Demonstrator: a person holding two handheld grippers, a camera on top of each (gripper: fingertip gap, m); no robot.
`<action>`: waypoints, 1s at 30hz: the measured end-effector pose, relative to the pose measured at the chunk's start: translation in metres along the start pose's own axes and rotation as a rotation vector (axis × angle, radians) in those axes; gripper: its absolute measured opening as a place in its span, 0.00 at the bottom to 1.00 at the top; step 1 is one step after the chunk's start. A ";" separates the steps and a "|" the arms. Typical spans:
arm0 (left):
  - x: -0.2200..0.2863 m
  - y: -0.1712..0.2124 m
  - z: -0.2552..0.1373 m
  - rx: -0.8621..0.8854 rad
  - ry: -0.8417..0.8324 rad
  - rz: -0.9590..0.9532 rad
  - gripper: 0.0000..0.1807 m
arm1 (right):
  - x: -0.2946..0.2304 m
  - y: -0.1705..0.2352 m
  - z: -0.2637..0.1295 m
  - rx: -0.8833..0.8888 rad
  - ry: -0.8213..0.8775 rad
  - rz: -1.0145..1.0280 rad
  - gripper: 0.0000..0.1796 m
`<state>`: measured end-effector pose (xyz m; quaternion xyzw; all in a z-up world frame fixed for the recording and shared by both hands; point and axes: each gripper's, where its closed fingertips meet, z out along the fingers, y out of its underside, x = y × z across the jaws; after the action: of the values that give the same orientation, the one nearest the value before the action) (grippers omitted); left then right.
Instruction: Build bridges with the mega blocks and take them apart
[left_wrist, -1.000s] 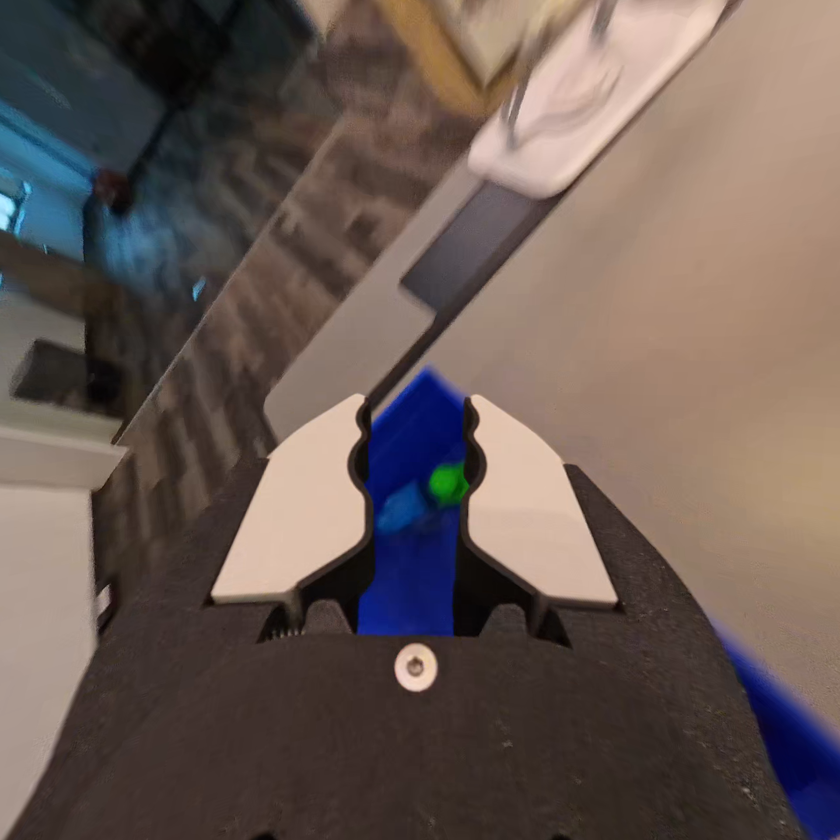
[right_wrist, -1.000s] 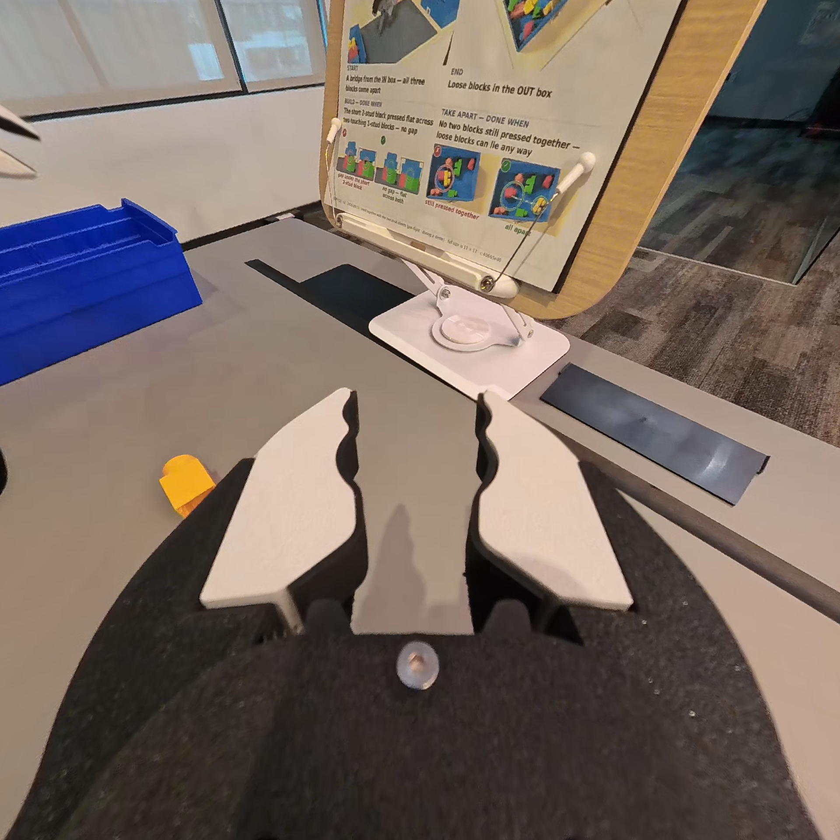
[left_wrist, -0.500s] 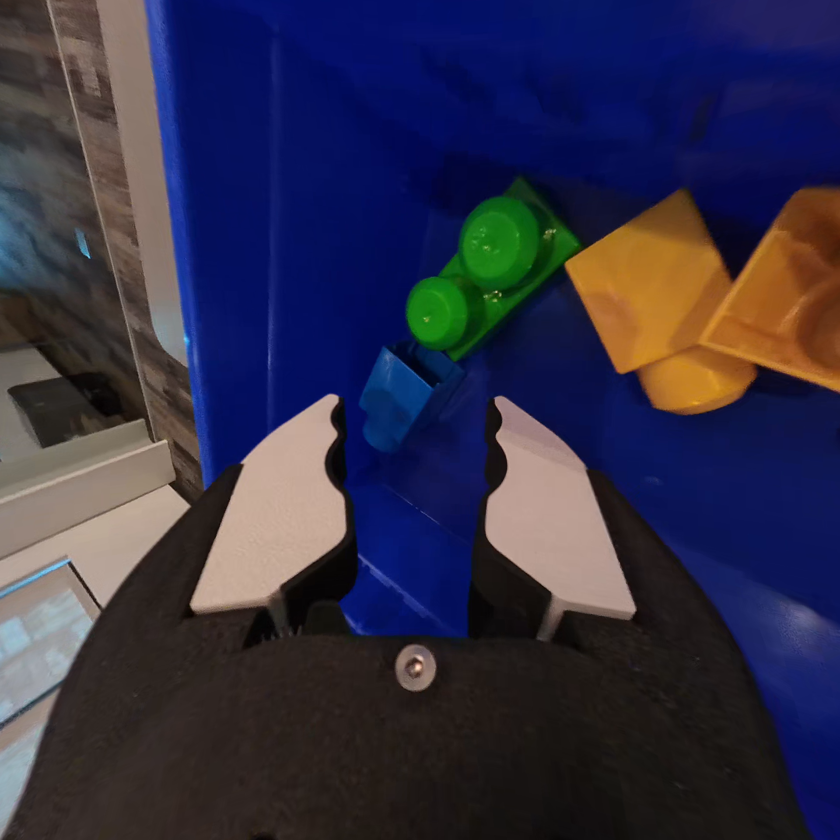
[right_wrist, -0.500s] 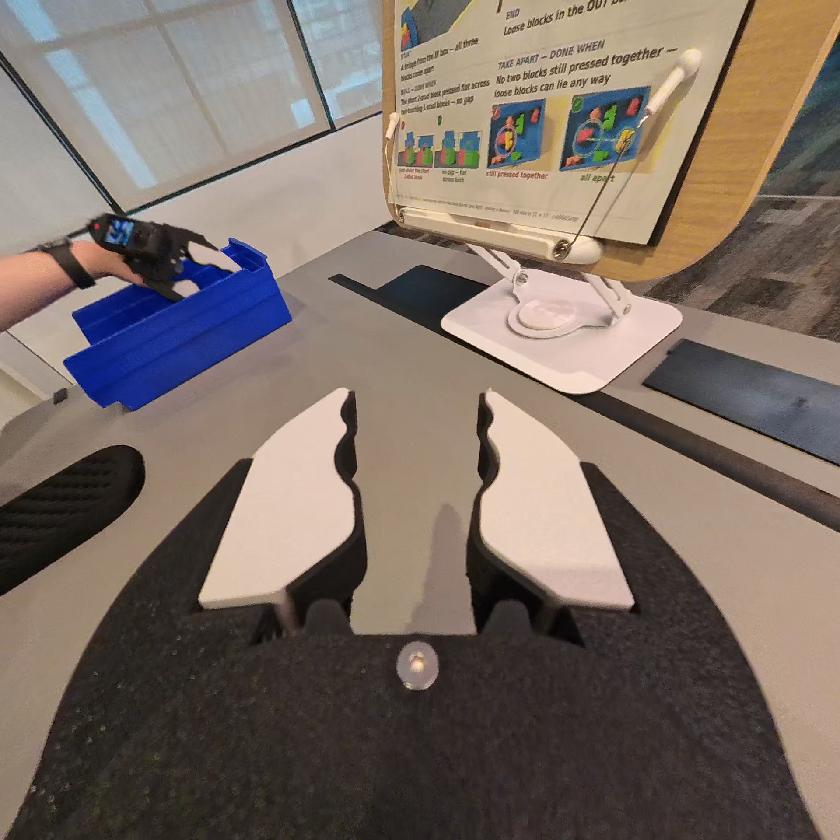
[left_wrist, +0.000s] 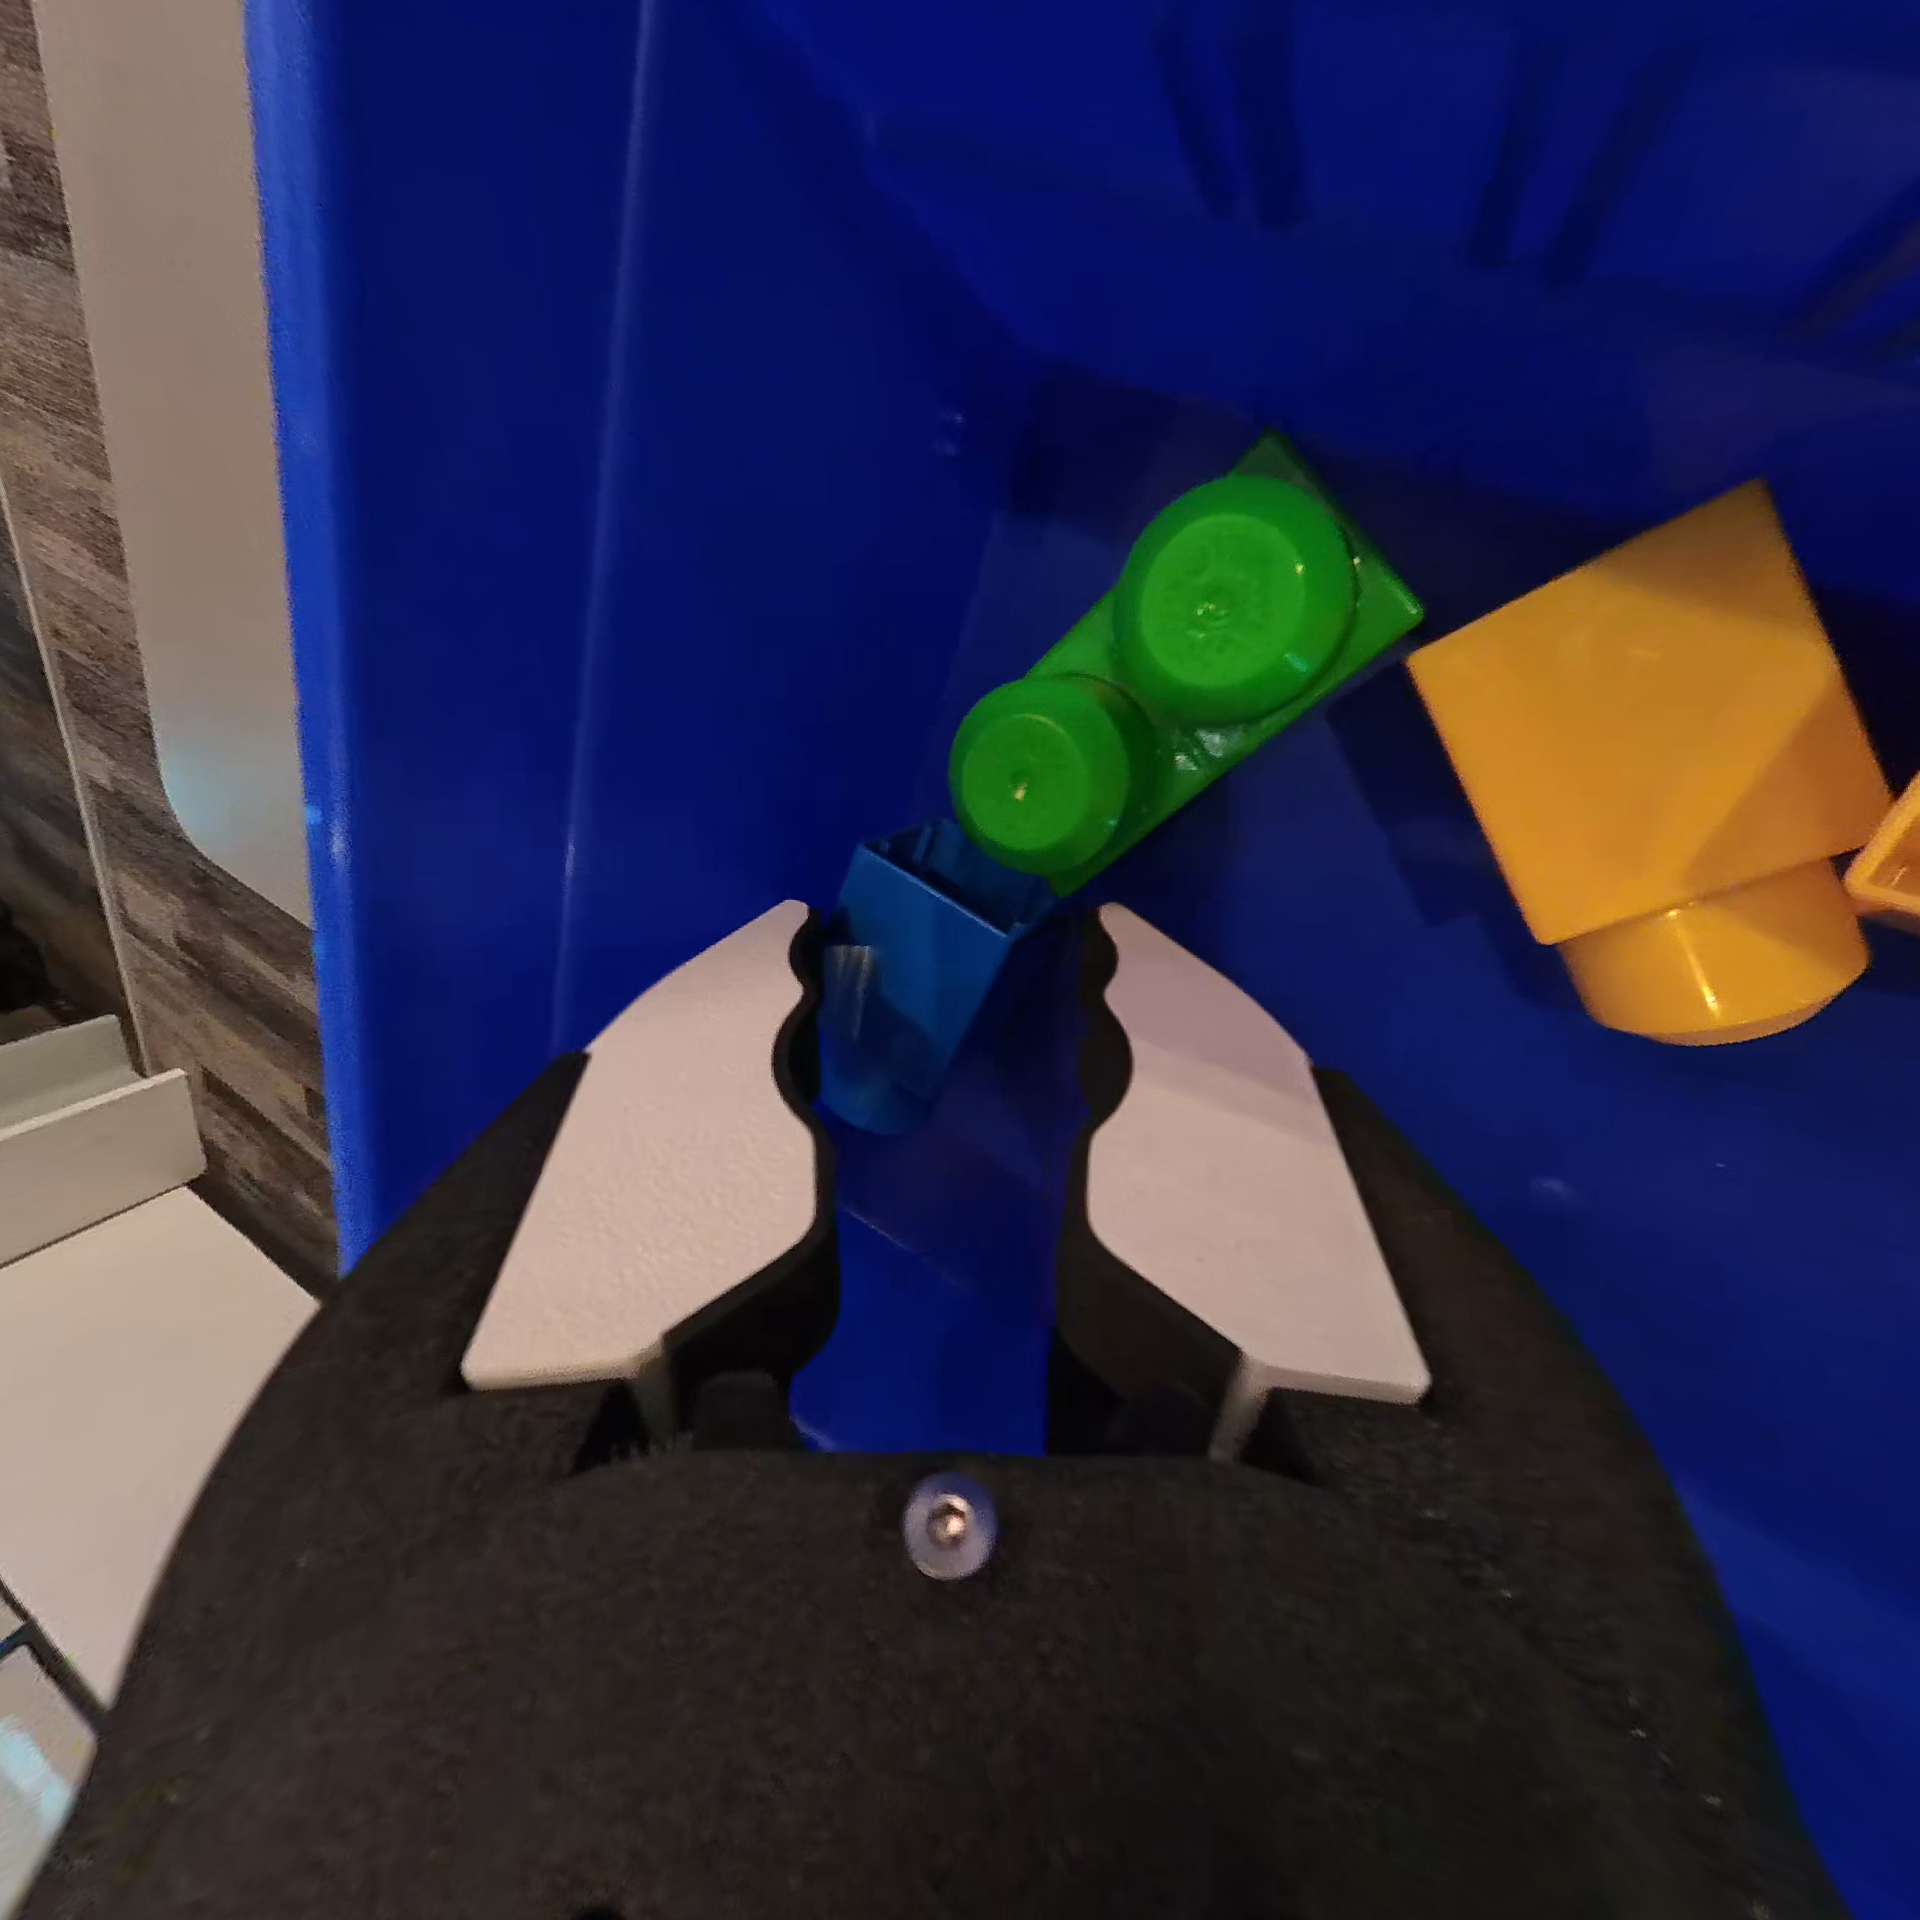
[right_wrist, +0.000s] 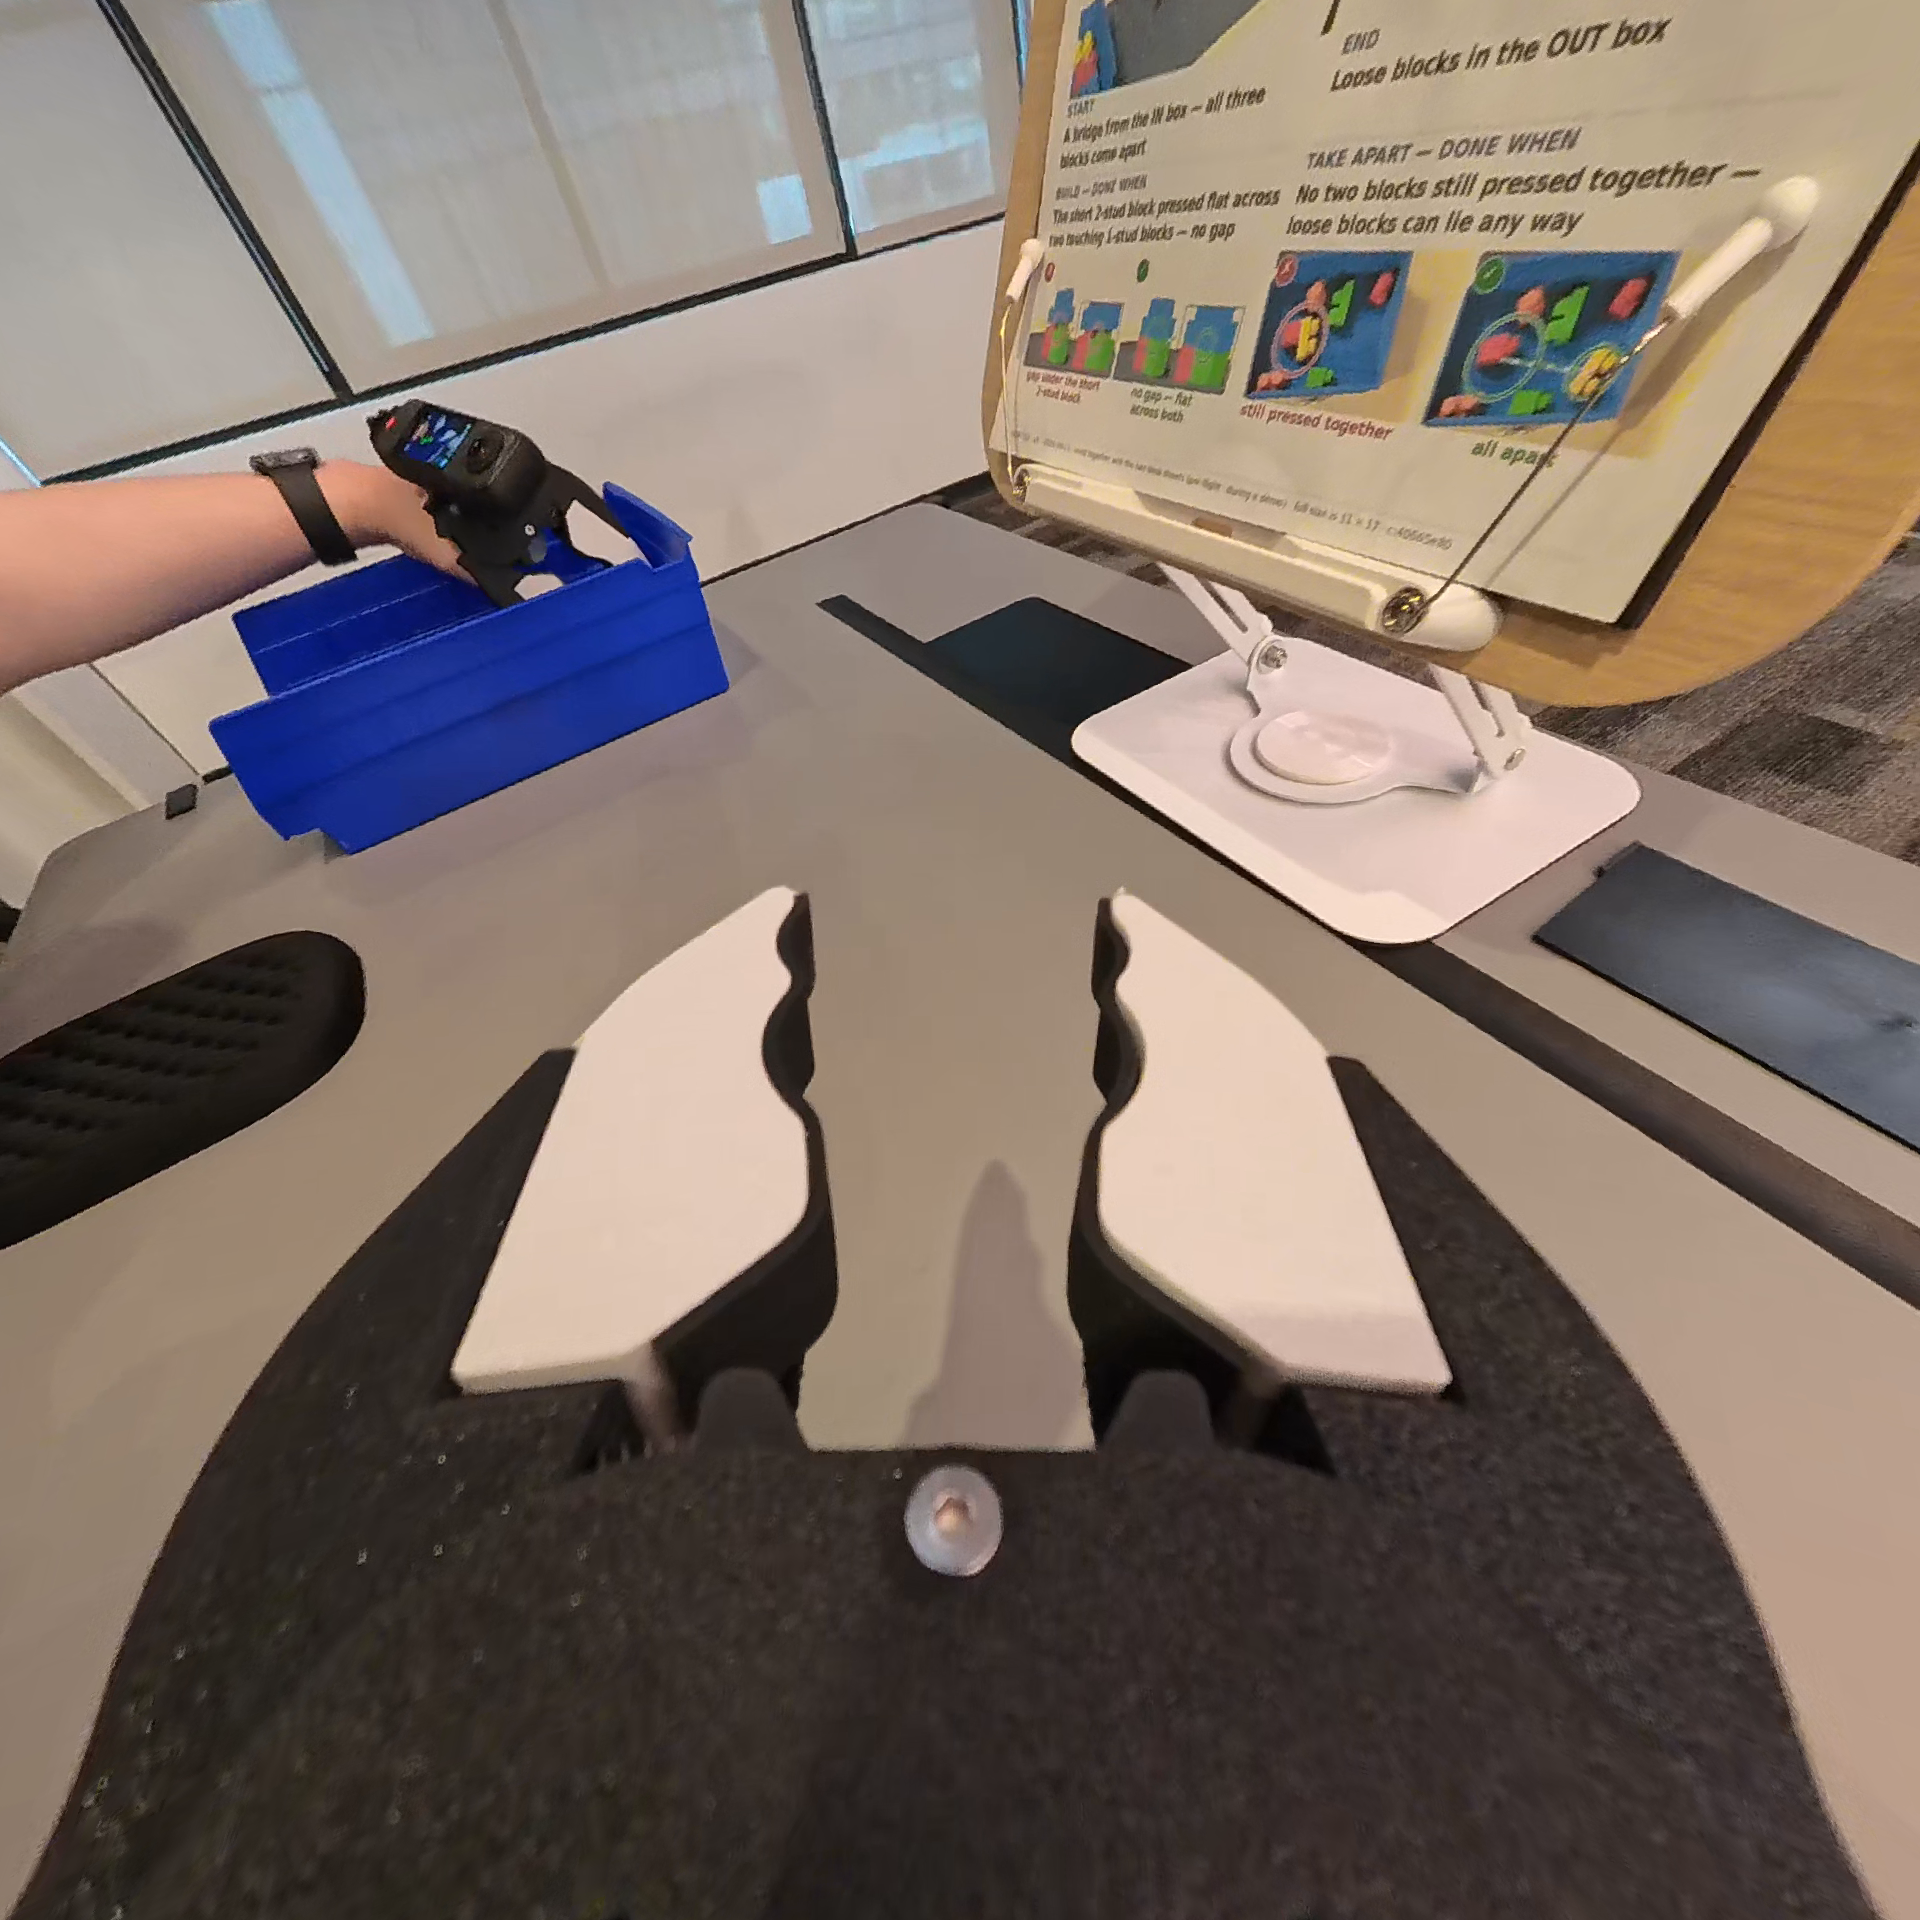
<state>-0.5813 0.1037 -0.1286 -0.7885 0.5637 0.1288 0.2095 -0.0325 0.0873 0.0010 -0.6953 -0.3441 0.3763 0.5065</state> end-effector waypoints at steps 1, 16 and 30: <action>0.002 0.001 0.000 -0.003 0.000 -0.011 0.29 | -0.001 0.001 0.000 -0.005 -0.006 -0.004 0.29; 0.016 0.008 -0.012 -0.021 0.078 -0.053 0.28 | -0.014 0.009 0.010 -0.057 -0.063 -0.022 0.30; 0.025 0.029 -0.032 -0.162 0.112 0.049 0.32 | -0.015 0.018 0.014 -0.099 -0.079 -0.028 0.30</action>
<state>-0.6015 0.0595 -0.1174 -0.7947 0.5815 0.1348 0.1102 -0.0500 0.0765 -0.0167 -0.6992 -0.3918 0.3787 0.4629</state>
